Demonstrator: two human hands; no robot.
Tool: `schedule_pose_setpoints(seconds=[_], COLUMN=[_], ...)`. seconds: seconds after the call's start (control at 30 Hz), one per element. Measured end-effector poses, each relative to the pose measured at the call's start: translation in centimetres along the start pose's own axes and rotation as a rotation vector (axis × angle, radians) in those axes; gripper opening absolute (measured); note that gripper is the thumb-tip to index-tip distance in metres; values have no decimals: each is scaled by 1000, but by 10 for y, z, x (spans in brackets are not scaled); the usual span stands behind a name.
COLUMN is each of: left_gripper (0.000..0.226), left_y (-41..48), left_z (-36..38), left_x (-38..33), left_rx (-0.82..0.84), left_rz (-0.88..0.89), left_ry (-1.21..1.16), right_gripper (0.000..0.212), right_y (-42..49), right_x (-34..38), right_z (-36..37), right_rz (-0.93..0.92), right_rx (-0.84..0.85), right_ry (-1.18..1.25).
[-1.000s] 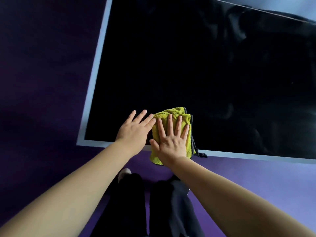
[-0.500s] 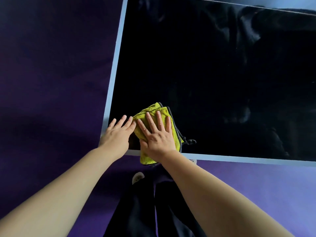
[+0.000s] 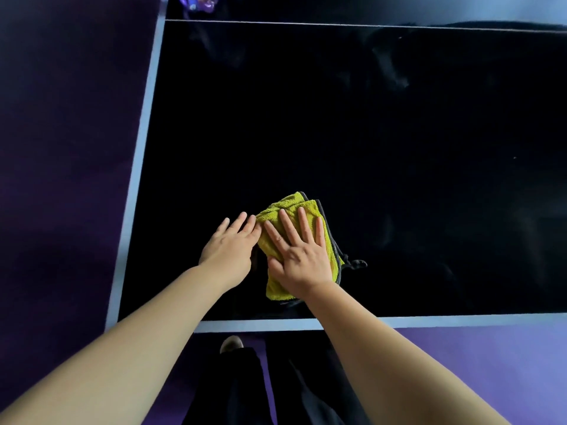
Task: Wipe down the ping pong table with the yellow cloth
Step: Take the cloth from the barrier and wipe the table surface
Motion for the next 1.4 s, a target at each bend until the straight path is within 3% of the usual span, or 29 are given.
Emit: schedule_pose_setpoints(seconds=[0.5,0.7,0.87,0.97,1.13,1.27,1.4], left_gripper=[60,59,60,61,59,46,45], left_y=[206,263,295,295,267,234,186], left_z=[-55,-64,-77,-87,-86,-92,-96], left_x=[-232,-301,-319,-297,-219,-166,-106], left_rx=[-36,-45,-61,-159,-322,-555,-674], left_rz=[583,703,767,759,601,551,419], left_ry=[201,228,186,157,25,-48,-93], right_gripper=[67,67,67,67,72,71,70], right_y=[-21,-25,-13,-2,8,36,65], right_x=[-287,-370,-415,-426,-406,-339,-247], right_z=[-23,-27,-35,-40,-41,-41,-38], right_rz=[611,753,799,813,861,759,599], right_rx=[-52,-49,-1,14,3,5,3], right_ry=[98,111,104,98,117,86,60])
Point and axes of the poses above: each hand's wrist, its own y-axis towards the middle knuckle, its own z-axis out of the palm, x = y × z, the point moved 7 cm from there along y, towards the middle knuckle, and after that the axes turned 12 degrees about z, right-handed, at the moved point
